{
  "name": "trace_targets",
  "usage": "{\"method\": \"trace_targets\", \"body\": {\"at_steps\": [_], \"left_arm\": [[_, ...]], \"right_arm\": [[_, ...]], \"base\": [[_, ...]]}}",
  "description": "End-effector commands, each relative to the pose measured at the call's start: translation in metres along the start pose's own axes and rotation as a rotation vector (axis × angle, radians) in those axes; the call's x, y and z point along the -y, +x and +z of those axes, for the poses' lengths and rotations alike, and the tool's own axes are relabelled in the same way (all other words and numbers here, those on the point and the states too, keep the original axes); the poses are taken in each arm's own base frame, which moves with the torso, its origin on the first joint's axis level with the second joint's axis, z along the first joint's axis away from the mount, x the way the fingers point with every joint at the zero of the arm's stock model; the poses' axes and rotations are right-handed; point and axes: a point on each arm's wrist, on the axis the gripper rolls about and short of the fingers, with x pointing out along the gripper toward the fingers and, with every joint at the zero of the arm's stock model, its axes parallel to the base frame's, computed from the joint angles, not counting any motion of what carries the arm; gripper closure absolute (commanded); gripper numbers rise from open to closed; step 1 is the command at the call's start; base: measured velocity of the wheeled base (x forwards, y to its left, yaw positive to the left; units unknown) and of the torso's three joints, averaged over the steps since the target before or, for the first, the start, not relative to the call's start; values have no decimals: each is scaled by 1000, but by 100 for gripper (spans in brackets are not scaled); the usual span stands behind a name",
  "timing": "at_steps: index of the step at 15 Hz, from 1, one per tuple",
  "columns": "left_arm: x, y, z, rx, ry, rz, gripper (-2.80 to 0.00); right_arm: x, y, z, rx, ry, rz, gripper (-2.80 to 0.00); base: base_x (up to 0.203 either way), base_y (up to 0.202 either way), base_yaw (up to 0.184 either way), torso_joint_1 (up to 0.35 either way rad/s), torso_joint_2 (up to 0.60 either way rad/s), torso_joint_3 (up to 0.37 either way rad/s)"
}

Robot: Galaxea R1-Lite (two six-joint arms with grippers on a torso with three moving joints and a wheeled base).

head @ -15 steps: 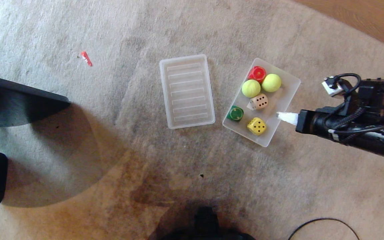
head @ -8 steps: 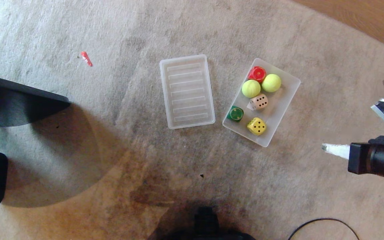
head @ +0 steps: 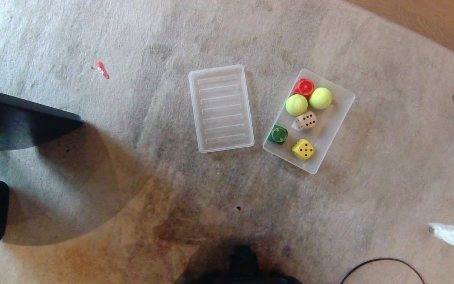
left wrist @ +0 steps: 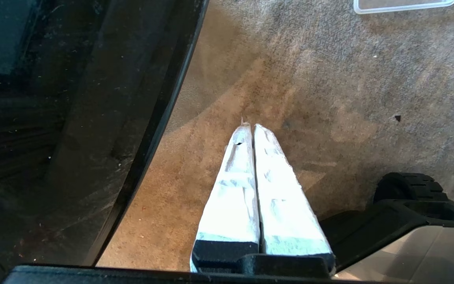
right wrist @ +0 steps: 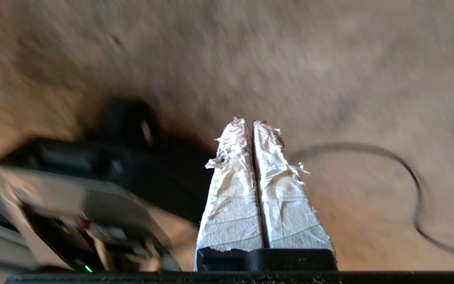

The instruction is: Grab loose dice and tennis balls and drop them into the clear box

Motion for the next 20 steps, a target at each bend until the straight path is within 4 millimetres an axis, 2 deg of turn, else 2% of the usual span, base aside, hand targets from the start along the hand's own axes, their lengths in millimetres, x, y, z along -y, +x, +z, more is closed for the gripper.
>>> {"method": "trace_targets", "body": {"at_steps": [1,5,9,14,16,20], "left_arm": [[0,0,0,0,-1,0,0],[0,0,0,0,0,0,0],[0,0,0,0,0,0,0],[0,0,0,0,0,0,0],[0,0,0,0,-1,0,0],[0,0,0,0,0,0,0]], "right_arm": [[-3,-36,-31,84,-13,-37,0],[-7,-55,-85,59,-21,-67,0],[-9,-62,-119,121,-32,-88,0],[-9,-71,-136,320,-60,-156,0],[-6,-64,-142,310,-57,-228,0],[-7,-65,-141,309,-63,-224,0]], "base": [[0,0,0,0,0,0],[0,0,0,0,0,0],[0,0,0,0,0,0],[0,0,0,0,0,0],[0,0,0,0,0,0],[0,0,0,0,0,0]]}}
